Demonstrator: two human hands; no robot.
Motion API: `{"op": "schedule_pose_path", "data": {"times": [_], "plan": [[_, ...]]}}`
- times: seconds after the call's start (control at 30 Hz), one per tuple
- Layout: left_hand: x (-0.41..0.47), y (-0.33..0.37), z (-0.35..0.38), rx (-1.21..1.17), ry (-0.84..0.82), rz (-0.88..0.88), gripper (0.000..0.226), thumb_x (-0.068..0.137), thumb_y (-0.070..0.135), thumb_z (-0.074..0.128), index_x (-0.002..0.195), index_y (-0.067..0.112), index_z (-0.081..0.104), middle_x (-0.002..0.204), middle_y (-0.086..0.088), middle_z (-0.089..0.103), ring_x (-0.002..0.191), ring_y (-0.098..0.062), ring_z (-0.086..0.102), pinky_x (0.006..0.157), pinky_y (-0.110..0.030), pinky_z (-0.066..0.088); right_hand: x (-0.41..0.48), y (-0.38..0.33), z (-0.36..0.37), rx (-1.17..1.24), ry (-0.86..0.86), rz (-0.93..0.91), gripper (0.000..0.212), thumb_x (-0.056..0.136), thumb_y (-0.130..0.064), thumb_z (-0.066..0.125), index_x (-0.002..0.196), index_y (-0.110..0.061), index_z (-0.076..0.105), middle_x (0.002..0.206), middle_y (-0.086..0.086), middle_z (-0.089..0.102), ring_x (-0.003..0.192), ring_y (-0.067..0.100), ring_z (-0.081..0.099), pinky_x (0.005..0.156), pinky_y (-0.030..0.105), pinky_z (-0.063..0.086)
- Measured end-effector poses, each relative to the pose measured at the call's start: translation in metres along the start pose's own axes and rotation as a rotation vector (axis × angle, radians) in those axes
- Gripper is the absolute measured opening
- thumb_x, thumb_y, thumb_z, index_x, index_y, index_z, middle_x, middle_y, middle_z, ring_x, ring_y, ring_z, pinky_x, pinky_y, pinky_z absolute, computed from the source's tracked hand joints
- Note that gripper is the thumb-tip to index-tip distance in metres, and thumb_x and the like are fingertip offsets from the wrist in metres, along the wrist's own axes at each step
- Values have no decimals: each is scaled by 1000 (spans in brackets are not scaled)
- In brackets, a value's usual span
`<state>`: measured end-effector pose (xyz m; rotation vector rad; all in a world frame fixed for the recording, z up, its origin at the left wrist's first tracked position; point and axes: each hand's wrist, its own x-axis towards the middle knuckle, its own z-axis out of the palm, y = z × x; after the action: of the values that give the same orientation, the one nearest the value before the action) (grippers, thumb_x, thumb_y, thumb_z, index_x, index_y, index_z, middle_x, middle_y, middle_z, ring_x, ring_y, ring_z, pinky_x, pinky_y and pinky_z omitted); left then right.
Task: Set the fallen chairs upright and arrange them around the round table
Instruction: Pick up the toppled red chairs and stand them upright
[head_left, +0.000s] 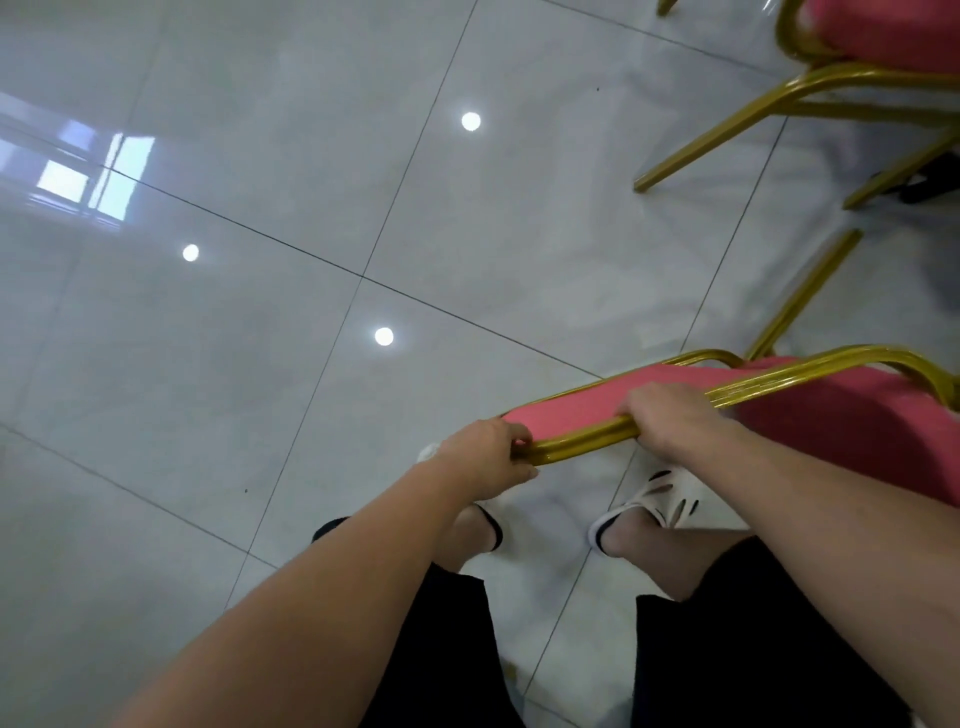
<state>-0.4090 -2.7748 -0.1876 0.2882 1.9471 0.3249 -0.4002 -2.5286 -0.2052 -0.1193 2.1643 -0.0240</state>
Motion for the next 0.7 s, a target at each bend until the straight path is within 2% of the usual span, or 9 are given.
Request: {"op": "schedule_pose_path", "data": {"times": [0.1, 0.17, 0.23, 0.33, 0.43, 0.5, 0.6, 0.7], "plan": [[-33, 34, -12, 71, -37, 103, 61, 96, 48, 68, 148, 22, 50, 129, -4, 61, 115, -25, 58, 96, -37, 49, -36, 12, -29, 25, -22, -36, 22, 84, -6, 54, 79, -25, 62, 84, -2, 61, 81, 25, 61, 58, 31, 38], [-55, 55, -18, 47, -6, 97, 64, 95, 47, 70, 149, 23, 47, 128, -5, 62, 112, -25, 60, 93, -37, 50, -61, 18, -51, 42, -25, -67, 22, 81, -6, 55, 75, -26, 59, 83, -2, 61, 82, 25, 62, 57, 31, 38], [-75, 72, -24, 8, 34, 49, 61, 94, 44, 70, 148, 26, 49, 123, -3, 67, 107, -25, 64, 93, -38, 54, -86, 25, -72, 67, -25, -89, 27, 82, -7, 55, 73, -32, 57, 83, -4, 60, 84, 25, 62, 56, 29, 35], [-105, 100, -35, -30, 53, 27, 51, 93, 31, 66, 143, 29, 55, 115, -2, 71, 102, -25, 67, 91, -38, 57, -123, 38, -97, 109, -10, -103, 33, 81, -5, 56, 80, -37, 64, 84, -7, 60, 87, 24, 63, 60, 29, 39], [-134, 139, -54, 19, 20, 83, 38, 91, 16, 61, 128, 22, 63, 102, -6, 70, 92, -28, 67, 78, -34, 54, -157, 53, -118, 126, 21, -81, 33, 80, 0, 54, 78, -32, 63, 81, -7, 59, 87, 24, 63, 65, 32, 47], [-150, 165, -65, 49, 0, 87, 31, 91, 16, 62, 122, 16, 64, 101, -8, 69, 92, -29, 67, 77, -34, 54, -181, 64, -132, 118, 60, -70, 31, 80, -1, 56, 76, -30, 62, 83, -6, 60, 86, 22, 64, 71, 36, 55], [-166, 201, -74, 61, -1, 69, 26, 93, 24, 64, 117, 15, 64, 105, -9, 69, 93, -28, 67, 74, -33, 50, -217, 85, -154, 120, 119, -68, 26, 85, -12, 63, 98, -34, 70, 96, -6, 65, 89, 19, 63, 73, 35, 54], [-178, 232, -79, 78, -14, 38, 28, 91, 30, 66, 115, 15, 62, 107, -8, 69, 94, -26, 67, 74, -33, 48, -243, 112, -166, 151, 187, -21, 38, 88, -29, 68, 126, -35, 65, 121, -3, 66, 110, 22, 63, 78, 32, 49]]}}
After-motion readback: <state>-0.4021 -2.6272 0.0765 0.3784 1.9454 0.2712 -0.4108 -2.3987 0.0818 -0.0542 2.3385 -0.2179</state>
